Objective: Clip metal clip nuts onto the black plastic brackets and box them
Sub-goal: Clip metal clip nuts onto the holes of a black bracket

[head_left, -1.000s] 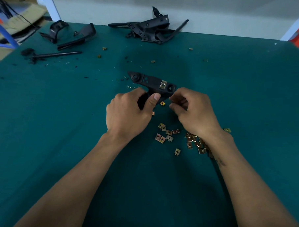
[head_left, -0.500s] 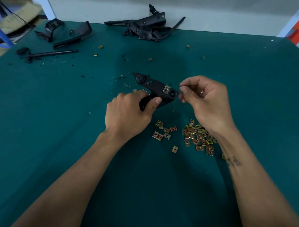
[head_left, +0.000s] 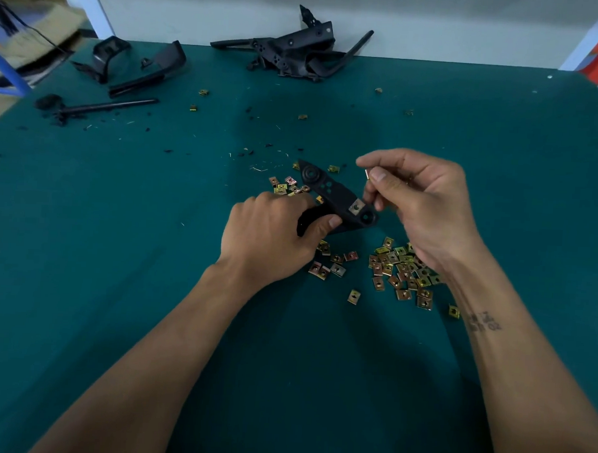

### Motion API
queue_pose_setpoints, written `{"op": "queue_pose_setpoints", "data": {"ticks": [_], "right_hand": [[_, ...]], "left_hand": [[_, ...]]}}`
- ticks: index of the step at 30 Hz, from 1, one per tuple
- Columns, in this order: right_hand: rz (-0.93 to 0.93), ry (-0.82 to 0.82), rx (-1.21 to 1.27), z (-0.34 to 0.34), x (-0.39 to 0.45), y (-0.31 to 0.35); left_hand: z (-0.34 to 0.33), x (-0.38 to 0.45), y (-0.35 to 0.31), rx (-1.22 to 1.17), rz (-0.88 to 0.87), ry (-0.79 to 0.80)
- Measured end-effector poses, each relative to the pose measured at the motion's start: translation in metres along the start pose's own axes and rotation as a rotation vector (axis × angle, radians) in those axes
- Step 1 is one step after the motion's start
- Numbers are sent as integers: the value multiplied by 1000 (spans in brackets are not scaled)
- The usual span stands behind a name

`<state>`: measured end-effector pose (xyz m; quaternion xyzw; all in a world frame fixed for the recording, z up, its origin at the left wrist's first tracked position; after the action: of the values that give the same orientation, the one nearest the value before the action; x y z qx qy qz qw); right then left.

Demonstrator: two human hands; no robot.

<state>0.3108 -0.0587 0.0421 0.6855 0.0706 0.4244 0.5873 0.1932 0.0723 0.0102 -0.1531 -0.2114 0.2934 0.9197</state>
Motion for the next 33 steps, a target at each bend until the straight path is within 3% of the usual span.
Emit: {"op": "queue_pose_setpoints", "data": {"ticks": [23,33], "right_hand": [[-233,-210,207,-21,-17,-10],[-61,-277,58,-23,-19,-5]], "left_hand": [[3,-2,-7,85,-38,-15],[3,-3,-5,84,-44,-23]]}}
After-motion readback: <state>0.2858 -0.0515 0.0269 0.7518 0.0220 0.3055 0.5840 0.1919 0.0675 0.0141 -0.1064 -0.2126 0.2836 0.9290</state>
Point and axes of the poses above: each hand's wrist, its own x-axis towards the middle knuckle, its own z-axis out of the back of the hand, y = z × x, the point moved 9 cm from there along x, towards the middle knuckle, and after that the axes turned 15 degrees about z, right-handed, at the moved point
